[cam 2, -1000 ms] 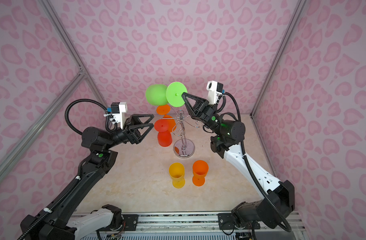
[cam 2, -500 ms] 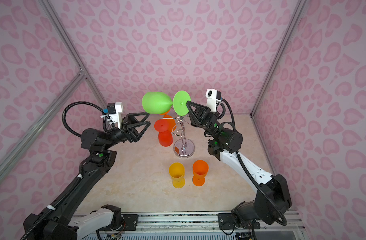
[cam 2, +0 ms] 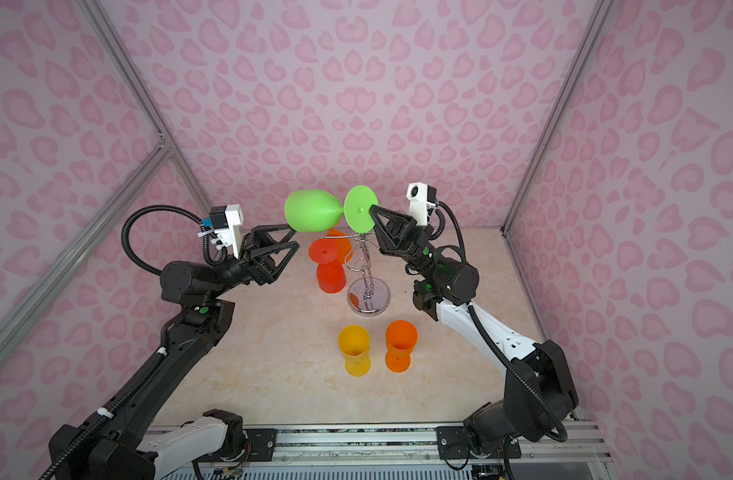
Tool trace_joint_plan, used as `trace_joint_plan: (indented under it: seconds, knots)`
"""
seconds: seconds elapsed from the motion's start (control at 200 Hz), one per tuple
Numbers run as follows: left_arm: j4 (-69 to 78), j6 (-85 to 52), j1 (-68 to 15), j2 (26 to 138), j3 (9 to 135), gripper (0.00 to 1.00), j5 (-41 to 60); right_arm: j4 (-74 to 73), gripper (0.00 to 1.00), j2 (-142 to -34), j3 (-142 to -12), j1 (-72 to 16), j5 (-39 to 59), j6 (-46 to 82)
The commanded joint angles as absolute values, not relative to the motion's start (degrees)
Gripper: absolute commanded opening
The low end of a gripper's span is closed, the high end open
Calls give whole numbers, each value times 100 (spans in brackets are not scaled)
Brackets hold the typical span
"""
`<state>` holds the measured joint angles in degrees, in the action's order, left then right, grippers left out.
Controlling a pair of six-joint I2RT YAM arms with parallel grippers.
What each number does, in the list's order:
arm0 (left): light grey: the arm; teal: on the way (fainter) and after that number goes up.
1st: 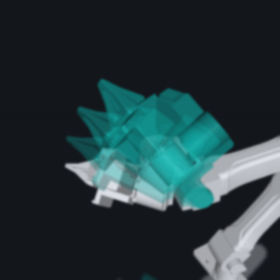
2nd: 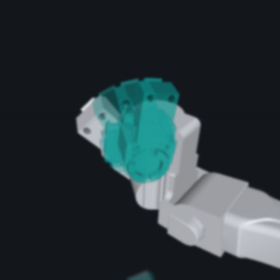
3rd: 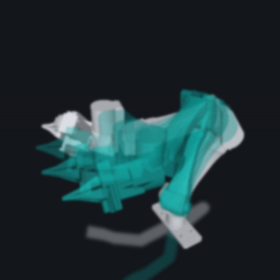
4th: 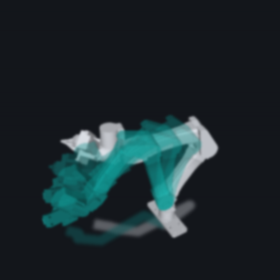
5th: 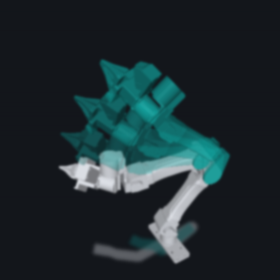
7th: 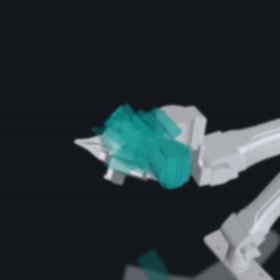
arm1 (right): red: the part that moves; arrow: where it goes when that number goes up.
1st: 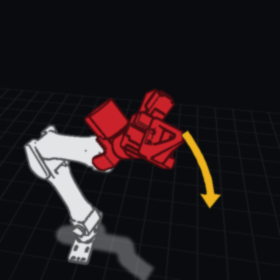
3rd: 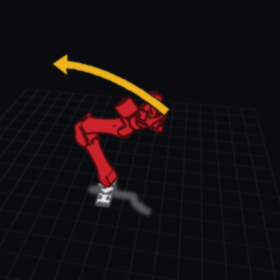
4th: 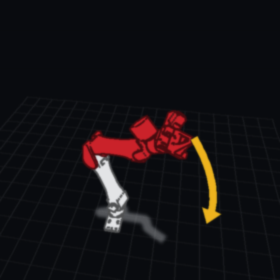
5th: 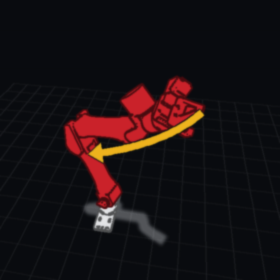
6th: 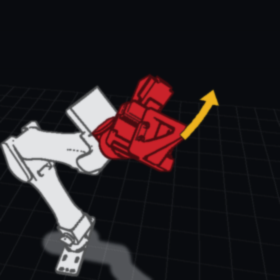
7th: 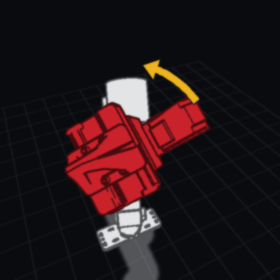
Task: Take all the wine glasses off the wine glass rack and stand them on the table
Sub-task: 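Close the left gripper on the green glass bowl while the right gripper releases and withdraws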
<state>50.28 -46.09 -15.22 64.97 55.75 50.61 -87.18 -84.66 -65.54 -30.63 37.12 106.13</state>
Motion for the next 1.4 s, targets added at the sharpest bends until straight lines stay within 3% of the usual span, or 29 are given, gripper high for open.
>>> trace_joint_plan:
  seconds: [0.0,0.475,0.915,1.065,1.23,1.395]
  knots:
    - [5818,-4984,-1514,6562,5542,71,5184,-8939,0,-8558,-6480,-3046,3713,10674]
    - [6405,-5418,-1516,6893,5616,31,5237,-8930,0,-9049,-6669,-2818,3769,10950]
    - [6661,-5685,-1516,7013,5807,4,5306,-8941,0,-9290,-6613,-2642,3883,11140]
    - [6791,-5817,-1513,7014,5860,2,5368,-8928,15,-9332,-6688,-2578,3971,11162]
    - [6814,-5824,-1518,6911,5939,3,5530,-8934,38,-9318,-6749,-2445,4025,11179]
    - [6519,-5600,-1512,6646,6059,2,5819,-8853,54,-9225,-6723,-2180,4033,11139]
